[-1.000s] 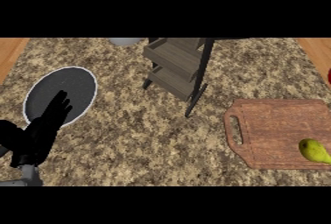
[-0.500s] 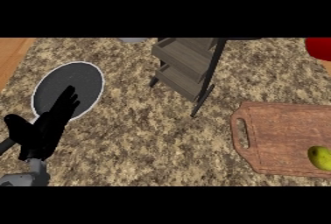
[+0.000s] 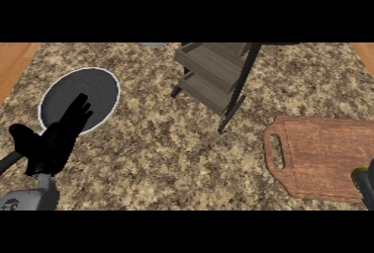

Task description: Pick the can from the cutting board and place it in the tiered basket

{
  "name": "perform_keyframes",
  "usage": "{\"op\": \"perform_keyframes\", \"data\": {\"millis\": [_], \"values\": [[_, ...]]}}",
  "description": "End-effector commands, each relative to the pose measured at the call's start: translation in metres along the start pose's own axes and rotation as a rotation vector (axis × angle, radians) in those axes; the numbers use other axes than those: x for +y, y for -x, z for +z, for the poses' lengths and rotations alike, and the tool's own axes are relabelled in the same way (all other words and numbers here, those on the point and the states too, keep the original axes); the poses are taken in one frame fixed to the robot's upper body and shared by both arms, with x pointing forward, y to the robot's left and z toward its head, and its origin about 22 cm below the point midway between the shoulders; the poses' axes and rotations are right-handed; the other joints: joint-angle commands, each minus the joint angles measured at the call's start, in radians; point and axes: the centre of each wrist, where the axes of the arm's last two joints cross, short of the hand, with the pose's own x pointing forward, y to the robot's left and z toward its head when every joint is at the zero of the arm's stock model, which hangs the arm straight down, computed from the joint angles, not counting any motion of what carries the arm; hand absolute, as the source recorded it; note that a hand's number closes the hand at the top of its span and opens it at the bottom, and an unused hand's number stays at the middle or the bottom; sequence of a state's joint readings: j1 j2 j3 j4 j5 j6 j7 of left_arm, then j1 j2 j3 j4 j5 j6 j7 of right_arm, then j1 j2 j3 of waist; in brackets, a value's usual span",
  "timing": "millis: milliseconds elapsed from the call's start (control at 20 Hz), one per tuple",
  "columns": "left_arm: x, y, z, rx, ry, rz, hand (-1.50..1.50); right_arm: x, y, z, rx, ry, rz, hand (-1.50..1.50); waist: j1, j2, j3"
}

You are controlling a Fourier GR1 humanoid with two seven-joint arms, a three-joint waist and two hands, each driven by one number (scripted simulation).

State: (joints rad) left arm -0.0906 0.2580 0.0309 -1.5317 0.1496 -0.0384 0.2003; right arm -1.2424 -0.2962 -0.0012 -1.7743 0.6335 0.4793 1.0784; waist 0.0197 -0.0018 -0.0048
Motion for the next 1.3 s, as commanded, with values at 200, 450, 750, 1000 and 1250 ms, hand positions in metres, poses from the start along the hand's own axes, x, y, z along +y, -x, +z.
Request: {"op": "perform_keyframes", "data": {"millis": [200, 450, 750, 1000, 1250], "values": [[-0.009, -0.011, 0.0, -0.014, 0.005, 0.002, 0.0, 0.051, -0.051, -0.03, 0.18, -0.064, 0.019, 1.5, 0.0, 0.002, 0.003], [-0.009, -0.001, 0.01, -0.004, 0.008, 0.005, 0.0, 0.059, -0.054, -0.054, 0.236, -0.086, 0.007, 1.5, 0.0, 0.001, 0.004], [0.002, 0.015, 0.012, 0.013, -0.014, 0.02, 0.0, 0.082, -0.056, -0.061, 0.21, -0.081, 0.028, 1.5, -0.006, 0.002, 0.004], [-0.004, -0.003, 0.004, -0.001, 0.01, 0.006, 0.0, 0.112, -0.042, -0.076, 0.23, -0.037, 0.061, 1.5, -0.004, 0.005, 0.004], [-0.008, -0.013, 0.002, -0.004, 0.022, -0.003, 0.0, 0.136, -0.036, -0.081, 0.21, 0.031, 0.09, 1.5, -0.002, 0.005, 0.004]]}}
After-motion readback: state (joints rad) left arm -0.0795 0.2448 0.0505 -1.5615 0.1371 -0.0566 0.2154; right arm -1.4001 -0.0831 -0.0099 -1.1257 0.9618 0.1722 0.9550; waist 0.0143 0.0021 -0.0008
